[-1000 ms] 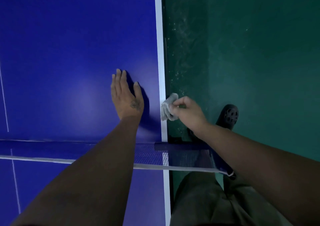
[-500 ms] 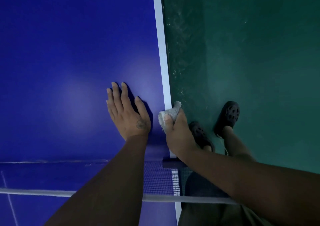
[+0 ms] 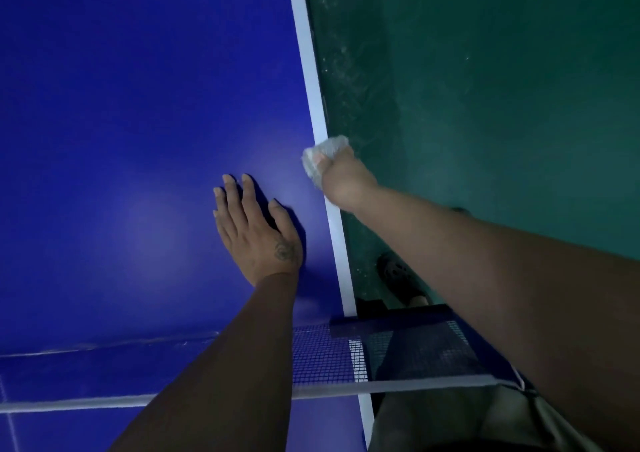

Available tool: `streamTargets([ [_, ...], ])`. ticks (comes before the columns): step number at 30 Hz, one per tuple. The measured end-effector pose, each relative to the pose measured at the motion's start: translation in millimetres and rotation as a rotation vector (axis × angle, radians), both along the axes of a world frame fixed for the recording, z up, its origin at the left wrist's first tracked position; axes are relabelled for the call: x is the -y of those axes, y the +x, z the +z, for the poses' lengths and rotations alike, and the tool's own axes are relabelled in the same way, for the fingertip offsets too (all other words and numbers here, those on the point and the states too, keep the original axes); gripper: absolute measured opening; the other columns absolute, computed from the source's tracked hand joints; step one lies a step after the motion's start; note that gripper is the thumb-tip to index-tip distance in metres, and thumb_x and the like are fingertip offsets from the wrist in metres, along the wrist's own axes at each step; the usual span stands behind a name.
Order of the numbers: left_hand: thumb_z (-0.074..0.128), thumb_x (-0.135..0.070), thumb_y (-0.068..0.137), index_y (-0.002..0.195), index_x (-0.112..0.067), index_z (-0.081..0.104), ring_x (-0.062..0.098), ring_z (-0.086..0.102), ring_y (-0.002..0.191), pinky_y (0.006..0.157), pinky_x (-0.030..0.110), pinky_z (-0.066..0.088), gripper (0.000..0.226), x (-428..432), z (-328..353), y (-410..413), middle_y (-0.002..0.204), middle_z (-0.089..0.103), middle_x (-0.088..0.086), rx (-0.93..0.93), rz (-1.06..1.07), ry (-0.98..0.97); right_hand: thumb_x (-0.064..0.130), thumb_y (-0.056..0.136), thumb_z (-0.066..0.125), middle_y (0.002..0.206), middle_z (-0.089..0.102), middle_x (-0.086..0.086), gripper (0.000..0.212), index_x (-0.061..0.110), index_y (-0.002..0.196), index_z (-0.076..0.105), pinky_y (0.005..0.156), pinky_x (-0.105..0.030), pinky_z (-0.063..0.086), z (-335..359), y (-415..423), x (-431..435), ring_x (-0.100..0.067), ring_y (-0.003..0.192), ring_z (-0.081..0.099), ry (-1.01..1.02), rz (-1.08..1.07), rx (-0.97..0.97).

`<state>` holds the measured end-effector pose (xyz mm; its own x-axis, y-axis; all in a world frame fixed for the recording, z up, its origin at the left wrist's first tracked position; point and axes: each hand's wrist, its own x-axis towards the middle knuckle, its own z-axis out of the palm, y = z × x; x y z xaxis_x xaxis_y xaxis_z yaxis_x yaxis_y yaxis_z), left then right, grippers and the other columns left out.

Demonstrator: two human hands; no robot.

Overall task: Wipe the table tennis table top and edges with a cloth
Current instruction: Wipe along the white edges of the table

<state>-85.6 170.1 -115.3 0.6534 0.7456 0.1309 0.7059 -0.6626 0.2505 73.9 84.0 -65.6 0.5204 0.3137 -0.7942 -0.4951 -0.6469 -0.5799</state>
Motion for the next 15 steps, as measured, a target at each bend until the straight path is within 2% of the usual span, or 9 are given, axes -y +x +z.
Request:
streamTargets([
  [2, 0.042, -0.037, 0.112, 0.164, -0.015, 0.042, 0.023, 0.021, 0.165, 0.134, 0.049, 0.018, 0.056, -0.3, 0.3, 0.6, 0.176, 0.031, 0.005, -0.004, 0.002, -0.009, 0.024, 0.115, 0.039, 0.083, 0.049, 0.001, 0.020, 0.024, 0.095, 0.041, 0.062, -0.021, 0.042, -1.1, -31.8, 24.4, -0.008, 0.067, 0.046, 0.010, 0.048, -0.034],
  [3, 0.041, -0.037, 0.113, 0.164, -0.015, 0.043, 0.023, 0.021, 0.165, 0.133, 0.049, 0.018, 0.056, -0.3, 0.7, 0.9, 0.176, 0.031, 0.005, -0.007, 0.003, -0.006, 0.028, 0.116, 0.039, 0.090, 0.055, 0.000, 0.014, 0.025, 0.103, 0.041, 0.072, -0.020, 0.050, -1.4, -48.2, 35.9, -0.009, 0.073, 0.052, 0.018, 0.091, -0.047],
  [4, 0.042, -0.037, 0.113, 0.164, -0.015, 0.043, 0.023, 0.021, 0.165, 0.133, 0.049, 0.019, 0.056, -0.2, 1.4, 0.9, 0.176, 0.031, 0.005, -0.008, 0.005, -0.004, 0.033, 0.116, 0.039, 0.100, 0.058, -0.002, 0.011, 0.023, 0.112, 0.040, 0.090, -0.027, 0.055, -2.7, -63.4, 46.3, -0.013, 0.083, 0.056, 0.045, 0.139, -0.087],
  [6, 0.043, -0.036, 0.112, 0.163, -0.014, 0.044, 0.024, 0.022, 0.165, 0.133, 0.049, 0.019, 0.055, 0.8, 3.6, 1.1, 0.175, 0.032, 0.006, -0.007, 0.010, -0.007, 0.039, 0.116, 0.038, 0.119, 0.061, -0.010, 0.031, 0.013, 0.132, 0.037, 0.111, -0.046, 0.050, -8.6, -83.8, 58.6, -0.021, 0.104, 0.061, 0.073, 0.165, -0.127],
  [8, 0.044, -0.035, 0.112, 0.163, -0.013, 0.045, 0.024, 0.023, 0.165, 0.133, 0.049, 0.019, 0.055, 2.4, 5.7, 1.4, 0.175, 0.032, 0.006, -0.005, 0.013, -0.017, 0.042, 0.115, 0.037, 0.151, 0.051, -0.014, 0.061, 0.010, 0.163, 0.018, 0.120, -0.046, 0.041, -6.1, -94.2, 61.4, -0.027, 0.134, 0.056, 0.069, 0.124, -0.159],
  [10, 0.045, -0.033, 0.111, 0.162, -0.013, 0.046, 0.025, 0.023, 0.164, 0.133, 0.050, 0.020, 0.055, 3.1, 6.8, 1.8, 0.175, 0.033, 0.006, -0.001, 0.017, -0.020, 0.042, 0.115, 0.038, 0.165, 0.035, -0.015, 0.072, 0.009, 0.169, 0.003, 0.125, -0.042, 0.035, -2.8, -95.5, 56.8, -0.028, 0.148, 0.043, 0.080, 0.063, -0.134],
  [13, 0.045, -0.032, 0.110, 0.162, -0.012, 0.046, 0.025, 0.024, 0.164, 0.133, 0.051, 0.020, 0.056, 2.8, 7.8, 2.9, 0.174, 0.033, 0.006, 0.005, 0.018, -0.041, 0.038, 0.115, 0.040, 0.162, 0.039, -0.012, 0.065, 0.006, 0.166, 0.015, 0.123, -0.040, 0.036, 1.8, -83.4, 41.3, -0.023, 0.145, 0.046, 0.096, -0.040, -0.065],
  [14, 0.045, -0.031, 0.110, 0.162, -0.012, 0.046, 0.026, 0.024, 0.164, 0.133, 0.051, 0.020, 0.056, 3.0, 8.2, 4.1, 0.174, 0.034, 0.007, 0.004, 0.021, -0.042, 0.033, 0.116, 0.041, 0.150, 0.051, -0.011, 0.052, 0.004, 0.158, 0.033, 0.116, -0.037, 0.044, 1.5, -72.1, 32.6, -0.014, 0.133, 0.056, 0.124, -0.097, -0.055],
  [15, 0.046, -0.029, 0.110, 0.162, -0.011, 0.046, 0.027, 0.024, 0.164, 0.133, 0.052, 0.020, 0.055, 3.6, 9.0, 4.7, 0.174, 0.034, 0.007, -0.002, 0.021, -0.040, 0.026, 0.116, 0.042, 0.125, 0.064, -0.009, 0.032, 0.003, 0.134, 0.055, 0.099, -0.030, 0.053, 1.0, -54.2, 23.2, -0.001, 0.107, 0.066, 0.162, -0.146, -0.074],
])
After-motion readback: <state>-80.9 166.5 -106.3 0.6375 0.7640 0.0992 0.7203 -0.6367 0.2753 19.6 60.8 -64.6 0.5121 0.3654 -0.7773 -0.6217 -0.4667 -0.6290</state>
